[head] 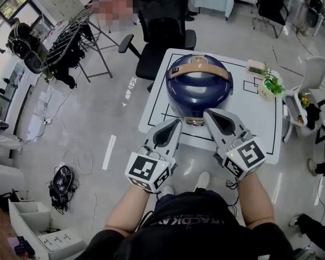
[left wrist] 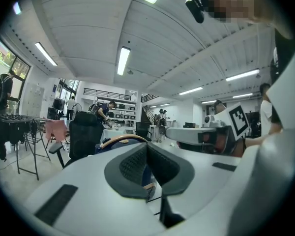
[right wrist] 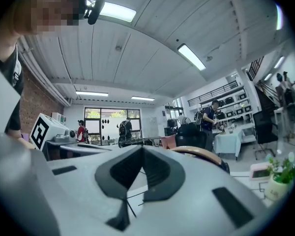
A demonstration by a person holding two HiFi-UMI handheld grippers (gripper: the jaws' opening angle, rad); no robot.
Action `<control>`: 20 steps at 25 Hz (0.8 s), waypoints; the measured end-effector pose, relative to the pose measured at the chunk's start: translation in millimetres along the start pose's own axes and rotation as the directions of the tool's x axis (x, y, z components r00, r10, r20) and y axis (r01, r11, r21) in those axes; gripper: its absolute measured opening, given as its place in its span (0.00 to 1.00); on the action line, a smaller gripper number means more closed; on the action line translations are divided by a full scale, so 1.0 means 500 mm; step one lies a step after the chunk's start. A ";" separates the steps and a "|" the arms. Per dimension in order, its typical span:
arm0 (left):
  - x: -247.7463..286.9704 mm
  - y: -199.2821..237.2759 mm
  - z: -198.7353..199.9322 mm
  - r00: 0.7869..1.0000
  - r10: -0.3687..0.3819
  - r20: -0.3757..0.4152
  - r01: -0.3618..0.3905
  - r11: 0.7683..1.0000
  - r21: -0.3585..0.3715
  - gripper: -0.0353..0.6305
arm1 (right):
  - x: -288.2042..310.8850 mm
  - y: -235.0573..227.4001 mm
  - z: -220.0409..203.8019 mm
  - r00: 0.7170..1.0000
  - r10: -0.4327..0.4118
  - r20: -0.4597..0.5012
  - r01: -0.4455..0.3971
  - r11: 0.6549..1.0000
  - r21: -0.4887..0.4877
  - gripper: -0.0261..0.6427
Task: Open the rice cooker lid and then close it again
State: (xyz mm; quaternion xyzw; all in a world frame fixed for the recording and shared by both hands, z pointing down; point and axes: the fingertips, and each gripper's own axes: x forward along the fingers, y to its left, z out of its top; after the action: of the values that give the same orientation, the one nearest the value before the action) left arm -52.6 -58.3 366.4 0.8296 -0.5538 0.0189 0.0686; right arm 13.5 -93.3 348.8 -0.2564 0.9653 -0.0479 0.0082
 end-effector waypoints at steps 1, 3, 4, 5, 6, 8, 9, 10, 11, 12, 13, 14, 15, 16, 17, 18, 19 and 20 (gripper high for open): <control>-0.012 0.005 0.002 1.000 -0.007 0.001 0.007 1.000 0.002 0.06 | 0.002 0.012 0.000 1.000 -0.011 -0.001 0.011 1.000 0.001 0.04; -0.037 0.014 0.004 1.000 -0.028 0.003 0.028 1.000 0.007 0.06 | 0.004 0.036 -0.001 0.999 -0.044 0.000 0.044 0.999 0.003 0.04; -0.050 0.019 0.006 0.999 -0.040 0.004 0.040 0.999 0.009 0.06 | 0.003 0.049 -0.002 0.998 -0.064 0.001 0.064 0.998 0.005 0.04; -0.063 0.023 0.007 0.999 -0.054 0.006 0.054 0.998 0.012 0.06 | 0.002 0.062 -0.003 0.996 -0.085 0.003 0.085 0.996 0.006 0.04; -0.076 0.028 0.008 0.998 -0.068 0.007 0.068 0.998 0.014 0.06 | 0.000 0.076 -0.004 0.994 -0.105 0.003 0.105 0.994 0.006 0.04; -0.099 0.034 0.008 0.995 -0.100 0.009 0.100 0.995 0.015 0.06 | -0.005 0.101 -0.007 0.989 -0.148 0.000 0.148 0.989 0.002 0.04; -0.109 0.036 0.007 0.993 -0.116 0.010 0.116 0.993 0.013 0.06 | -0.010 0.112 -0.009 0.985 -0.170 -0.003 0.170 0.985 -0.002 0.04; -0.118 0.037 0.006 0.991 -0.132 0.011 0.132 0.991 0.010 0.06 | -0.015 0.123 -0.012 0.981 -0.193 -0.006 0.193 0.981 -0.005 0.04; -0.126 0.037 0.006 0.989 -0.148 0.012 0.148 0.989 0.006 0.06 | -0.023 0.132 -0.016 0.976 -0.217 -0.009 0.217 0.976 -0.007 0.04; -0.134 0.035 0.005 0.986 -0.164 0.013 0.164 0.987 0.003 0.06 | -0.031 0.140 -0.019 0.971 -0.240 -0.011 0.240 0.971 -0.010 0.04; -0.141 0.032 0.005 0.984 -0.179 0.014 0.179 0.984 0.001 0.06 | -0.040 0.147 -0.020 0.965 -0.264 -0.012 0.264 0.965 -0.012 0.04; -0.148 0.028 0.005 0.981 -0.196 0.015 0.196 0.981 0.001 0.06 | -0.050 0.153 -0.020 0.958 -0.287 -0.011 0.287 0.958 -0.014 0.04; -0.154 0.024 0.004 0.977 -0.212 0.016 0.212 0.977 -0.001 0.06 | -0.060 0.157 -0.020 0.951 -0.309 -0.009 0.309 0.951 -0.014 0.04; -0.159 0.021 0.003 0.974 -0.227 0.016 0.227 0.974 -0.004 0.06 | -0.070 0.162 -0.020 0.944 -0.331 -0.008 0.330 0.944 -0.014 0.04; -0.165 0.018 0.000 0.970 -0.241 0.015 0.241 0.970 -0.009 0.06 | -0.081 0.167 -0.021 0.937 -0.350 -0.007 0.350 0.937 -0.014 0.04; -0.171 0.015 -0.004 0.967 -0.253 0.012 0.254 0.967 -0.016 0.06 | -0.091 0.172 -0.023 0.930 -0.369 -0.008 0.369 0.929 -0.015 0.04; -0.176 0.014 -0.007 0.965 -0.263 0.010 0.264 0.964 -0.023 0.06 | -0.102 0.178 -0.025 0.923 -0.385 -0.010 0.385 0.923 -0.020 0.04; -0.182 0.012 -0.009 0.962 -0.272 0.010 0.272 0.962 -0.029 0.06 | -0.112 0.183 -0.027 0.916 -0.401 -0.011 0.400 0.916 -0.026 0.04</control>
State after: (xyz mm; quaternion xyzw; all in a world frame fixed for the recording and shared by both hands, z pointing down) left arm -92.9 23.5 361.7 0.8967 -0.4352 -0.0017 0.0813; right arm 16.1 14.8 352.7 -0.4481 0.8930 -0.0396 -0.0127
